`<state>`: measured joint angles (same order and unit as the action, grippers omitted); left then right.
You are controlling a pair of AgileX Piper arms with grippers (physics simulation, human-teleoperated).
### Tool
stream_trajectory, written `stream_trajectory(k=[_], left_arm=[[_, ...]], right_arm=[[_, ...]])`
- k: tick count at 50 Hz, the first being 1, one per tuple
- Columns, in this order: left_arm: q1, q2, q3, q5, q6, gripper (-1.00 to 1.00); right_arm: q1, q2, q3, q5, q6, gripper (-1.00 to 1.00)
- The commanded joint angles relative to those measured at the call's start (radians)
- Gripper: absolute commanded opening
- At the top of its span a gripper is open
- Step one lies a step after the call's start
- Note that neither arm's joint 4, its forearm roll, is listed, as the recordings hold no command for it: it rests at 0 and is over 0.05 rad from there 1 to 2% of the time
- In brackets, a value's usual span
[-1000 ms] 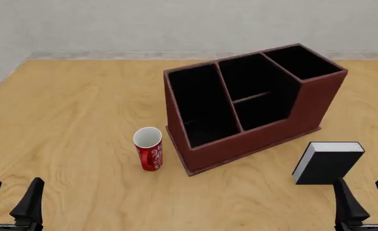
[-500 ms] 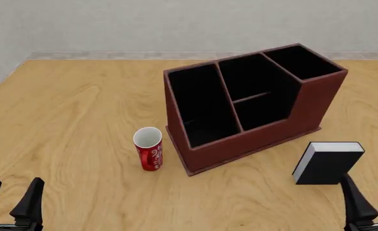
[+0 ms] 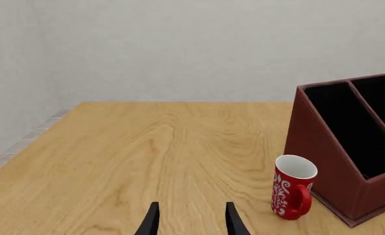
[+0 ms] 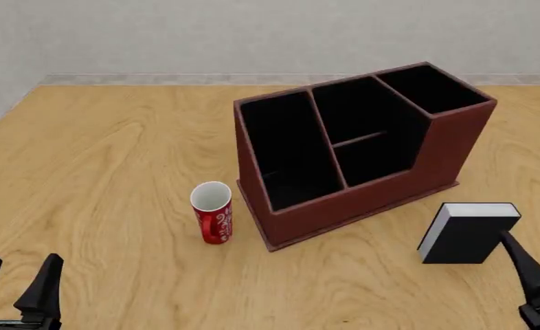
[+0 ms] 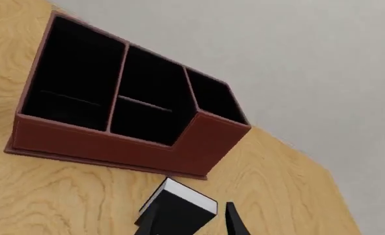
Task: Pick up the book and place it in the left compartment of the caddy.
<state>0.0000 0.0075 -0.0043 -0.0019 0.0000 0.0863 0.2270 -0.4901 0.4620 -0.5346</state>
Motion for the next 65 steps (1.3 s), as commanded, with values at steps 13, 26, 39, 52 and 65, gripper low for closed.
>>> stream_trajectory(k=[13, 26, 39, 52, 65], left_arm=[[0.000, 0.000, 0.000, 0.000, 0.000, 1.00], [0.000, 0.000, 0.000, 0.000, 0.000, 1.00], [0.000, 0.000, 0.000, 0.000, 0.000, 1.00], [0.000, 0.000, 0.000, 0.000, 0.000, 1.00], [0.000, 0.000, 0.000, 0.000, 0.000, 1.00]], right_arm=[[0.032, 0.146, -0.152, 0.240, -0.285, 1.00], [-0.057, 0.279, -0.298, 0.475, -0.628, 1.00], [-0.079, 0.320, -0.301, 0.508, -0.715, 1.00], [-0.096, 0.387, -0.347, 0.519, -0.788, 1.00], [-0.125, 0.487, -0.387, 0.470, -0.842, 1.00]])
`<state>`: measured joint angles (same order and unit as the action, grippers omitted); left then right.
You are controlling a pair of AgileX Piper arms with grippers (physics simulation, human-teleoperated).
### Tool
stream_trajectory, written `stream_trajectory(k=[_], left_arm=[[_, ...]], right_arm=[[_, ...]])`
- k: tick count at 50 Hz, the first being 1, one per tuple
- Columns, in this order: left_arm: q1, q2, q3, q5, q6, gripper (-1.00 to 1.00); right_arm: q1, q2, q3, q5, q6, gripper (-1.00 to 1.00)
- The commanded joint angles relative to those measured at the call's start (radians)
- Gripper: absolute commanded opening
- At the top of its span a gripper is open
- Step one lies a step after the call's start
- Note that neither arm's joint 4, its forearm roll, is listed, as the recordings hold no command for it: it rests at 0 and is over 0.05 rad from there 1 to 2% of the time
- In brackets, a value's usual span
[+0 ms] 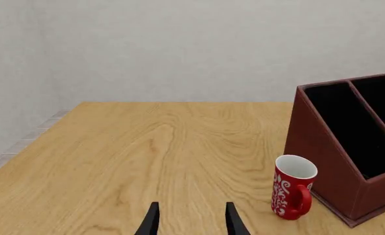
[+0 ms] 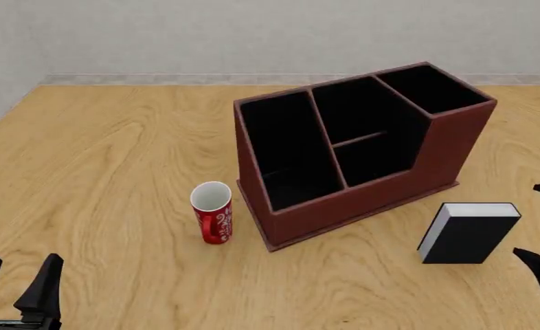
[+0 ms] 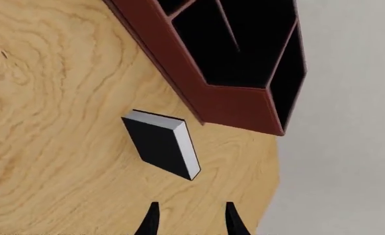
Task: Pick up the book and place it in the left compartment of the caddy.
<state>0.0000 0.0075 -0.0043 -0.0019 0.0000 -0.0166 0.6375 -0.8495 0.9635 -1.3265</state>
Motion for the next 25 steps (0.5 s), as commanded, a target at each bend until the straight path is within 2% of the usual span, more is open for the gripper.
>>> stream_trajectory(k=[1, 13, 23, 25], left_arm=[[0.000, 0.000, 0.000, 0.000, 0.000, 1.00], [0.000, 0.000, 0.000, 0.000, 0.000, 1.00], [0.000, 0.000, 0.000, 0.000, 0.000, 1.00], [0.000, 0.000, 0.000, 0.000, 0.000, 1.00]], right_arm=[[-0.018, 0.085, -0.032, -0.033, -0.046, 1.00], [0.001, 0.178, -0.013, -0.113, -0.050, 1.00], [0.002, 0.239, 0.016, -0.169, -0.080, 1.00], [0.006, 0.255, 0.011, -0.171, -0.070, 1.00]])
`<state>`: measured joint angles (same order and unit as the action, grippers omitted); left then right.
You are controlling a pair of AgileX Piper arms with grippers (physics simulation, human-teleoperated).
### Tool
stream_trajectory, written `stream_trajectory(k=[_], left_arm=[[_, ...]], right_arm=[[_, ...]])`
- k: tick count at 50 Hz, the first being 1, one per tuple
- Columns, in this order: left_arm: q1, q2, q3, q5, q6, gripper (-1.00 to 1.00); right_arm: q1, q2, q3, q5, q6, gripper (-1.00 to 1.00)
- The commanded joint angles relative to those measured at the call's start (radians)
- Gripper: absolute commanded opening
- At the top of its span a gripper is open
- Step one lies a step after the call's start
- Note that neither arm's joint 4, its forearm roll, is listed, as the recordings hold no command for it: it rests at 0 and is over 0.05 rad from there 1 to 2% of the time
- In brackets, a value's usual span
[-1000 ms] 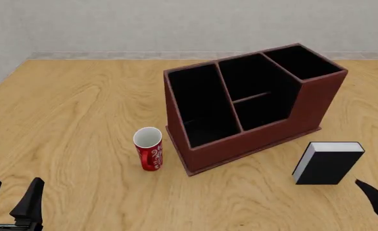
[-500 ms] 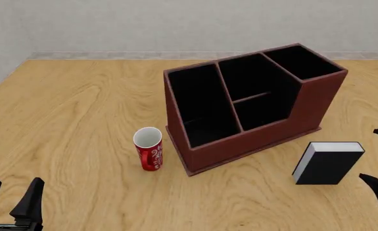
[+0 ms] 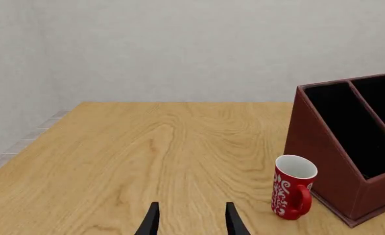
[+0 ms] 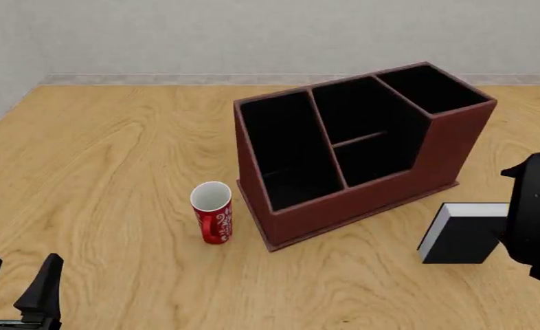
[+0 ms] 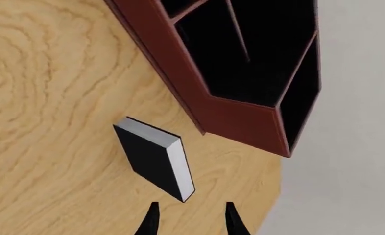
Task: Pick up the book and place it in the left compartment of the caddy.
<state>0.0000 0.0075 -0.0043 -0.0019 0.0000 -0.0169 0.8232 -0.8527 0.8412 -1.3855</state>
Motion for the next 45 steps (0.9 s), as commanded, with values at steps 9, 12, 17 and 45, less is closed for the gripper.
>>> stream_trajectory(k=[9, 12, 17, 45], left_arm=[[0.000, 0.000, 0.000, 0.000, 0.000, 1.00], [0.000, 0.000, 0.000, 0.000, 0.000, 1.00], [0.000, 0.000, 0.000, 0.000, 0.000, 1.00], [0.000, 0.000, 0.000, 0.000, 0.000, 1.00]], right_arm=[[0.008, 0.130, 0.039, -0.106, -0.020, 1.00], [0.017, 0.148, 0.049, -0.125, -0.015, 1.00], [0.020, 0.173, 0.064, -0.149, -0.014, 1.00], [0.004, 0.265, 0.118, -0.237, -0.010, 1.00]])
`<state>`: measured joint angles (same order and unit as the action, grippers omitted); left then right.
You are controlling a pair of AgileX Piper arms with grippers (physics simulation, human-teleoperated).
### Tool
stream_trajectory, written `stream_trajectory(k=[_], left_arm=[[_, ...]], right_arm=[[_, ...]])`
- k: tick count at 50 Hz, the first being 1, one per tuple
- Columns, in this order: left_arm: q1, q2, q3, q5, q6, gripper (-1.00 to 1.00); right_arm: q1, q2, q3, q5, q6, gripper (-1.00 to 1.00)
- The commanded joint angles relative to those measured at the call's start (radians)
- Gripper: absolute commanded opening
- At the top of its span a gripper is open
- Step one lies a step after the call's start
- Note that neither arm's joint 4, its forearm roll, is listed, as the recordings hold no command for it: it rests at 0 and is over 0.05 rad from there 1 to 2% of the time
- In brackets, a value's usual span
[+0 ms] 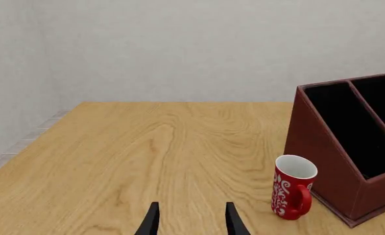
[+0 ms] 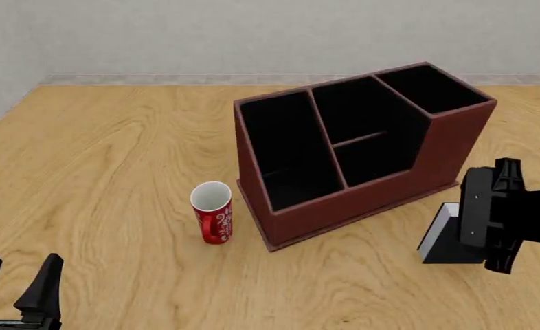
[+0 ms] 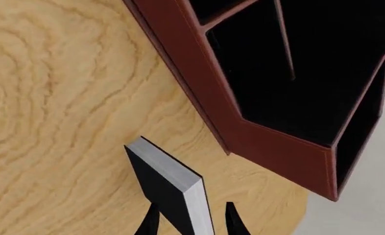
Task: Pick up the book and place it in the left compartment of the caddy.
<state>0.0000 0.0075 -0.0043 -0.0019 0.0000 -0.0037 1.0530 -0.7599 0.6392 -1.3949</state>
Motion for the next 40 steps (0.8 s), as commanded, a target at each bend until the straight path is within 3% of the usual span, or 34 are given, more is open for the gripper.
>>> stream_trajectory(k=[1, 21, 40], left_arm=[[0.000, 0.000, 0.000, 0.000, 0.000, 1.00], [0.000, 0.000, 0.000, 0.000, 0.000, 1.00], [0.000, 0.000, 0.000, 0.000, 0.000, 1.00]], right_arm=[[-0.012, 0.045, 0.024, -0.044, 0.000, 1.00], [-0.044, 0.133, 0.005, -0.096, -0.010, 1.00], [-0.034, 0.202, 0.027, -0.133, 0.033, 1.00]])
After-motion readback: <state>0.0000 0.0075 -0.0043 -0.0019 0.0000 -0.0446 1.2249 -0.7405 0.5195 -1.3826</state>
